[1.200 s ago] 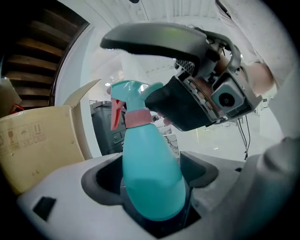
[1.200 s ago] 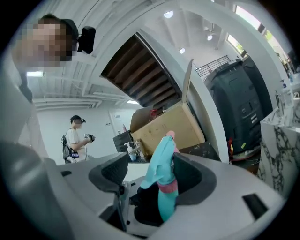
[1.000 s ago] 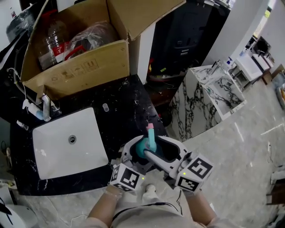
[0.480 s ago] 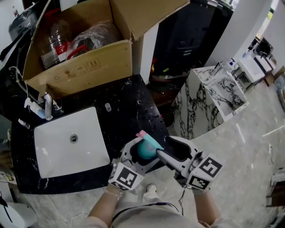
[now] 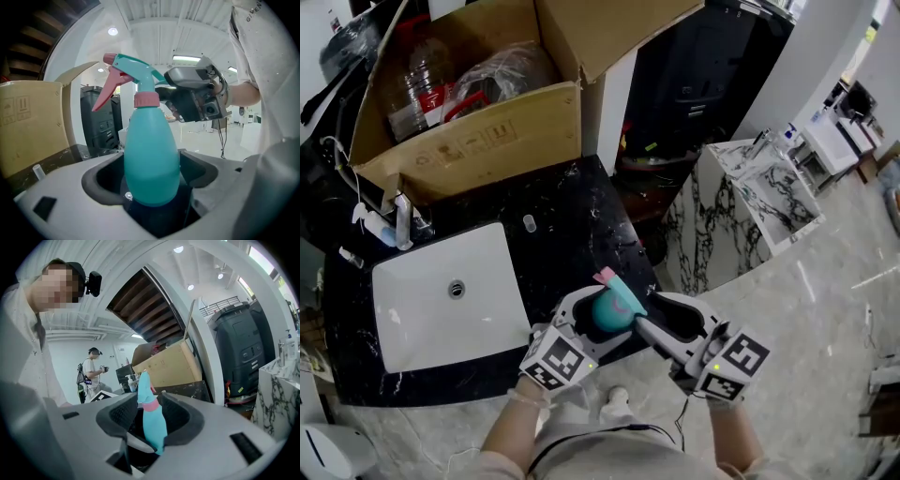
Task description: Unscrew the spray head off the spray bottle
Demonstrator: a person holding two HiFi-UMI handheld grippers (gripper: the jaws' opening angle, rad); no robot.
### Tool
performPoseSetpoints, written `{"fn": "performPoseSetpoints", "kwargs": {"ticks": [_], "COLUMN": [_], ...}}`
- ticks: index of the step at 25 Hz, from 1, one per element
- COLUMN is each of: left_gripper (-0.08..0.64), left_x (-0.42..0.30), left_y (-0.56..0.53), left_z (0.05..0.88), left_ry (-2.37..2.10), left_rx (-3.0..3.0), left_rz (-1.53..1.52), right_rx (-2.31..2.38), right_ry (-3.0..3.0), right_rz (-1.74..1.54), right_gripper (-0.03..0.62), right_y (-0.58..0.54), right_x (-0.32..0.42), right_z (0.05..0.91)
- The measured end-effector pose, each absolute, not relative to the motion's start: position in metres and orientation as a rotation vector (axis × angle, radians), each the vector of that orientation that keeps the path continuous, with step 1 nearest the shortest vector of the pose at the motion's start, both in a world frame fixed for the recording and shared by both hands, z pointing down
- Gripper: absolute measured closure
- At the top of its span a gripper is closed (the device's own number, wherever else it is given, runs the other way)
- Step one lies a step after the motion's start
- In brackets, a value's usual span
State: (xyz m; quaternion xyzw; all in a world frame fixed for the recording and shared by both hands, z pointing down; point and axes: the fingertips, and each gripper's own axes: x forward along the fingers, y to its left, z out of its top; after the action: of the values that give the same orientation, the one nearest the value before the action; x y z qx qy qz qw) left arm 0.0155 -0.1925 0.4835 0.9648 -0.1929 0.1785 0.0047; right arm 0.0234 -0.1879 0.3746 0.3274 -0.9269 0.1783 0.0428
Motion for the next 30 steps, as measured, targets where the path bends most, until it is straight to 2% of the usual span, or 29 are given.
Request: {"fn": "performPoseSetpoints", "kwargs": {"ticks": [14, 30], "left_gripper": [0.206, 0.209], "left_x": [0.014, 0.014], "left_y": [-0.191, -0.19], "left_z": [0.482, 0.484], "left_ry": [-0.583, -0.604], "left_rx": [3.011, 2.999], "left_rz": [0.525, 0.545], "right_rx": [1.126, 1.277], "right_ry": [-2.814, -2.848], "right_rz": [0.593, 0.601], "right_gripper": [0.431, 0.492], "right_y": [-0.198, -0.222], "right_x": [0.047, 0.034], "right_z": [0.378, 0.382]}}
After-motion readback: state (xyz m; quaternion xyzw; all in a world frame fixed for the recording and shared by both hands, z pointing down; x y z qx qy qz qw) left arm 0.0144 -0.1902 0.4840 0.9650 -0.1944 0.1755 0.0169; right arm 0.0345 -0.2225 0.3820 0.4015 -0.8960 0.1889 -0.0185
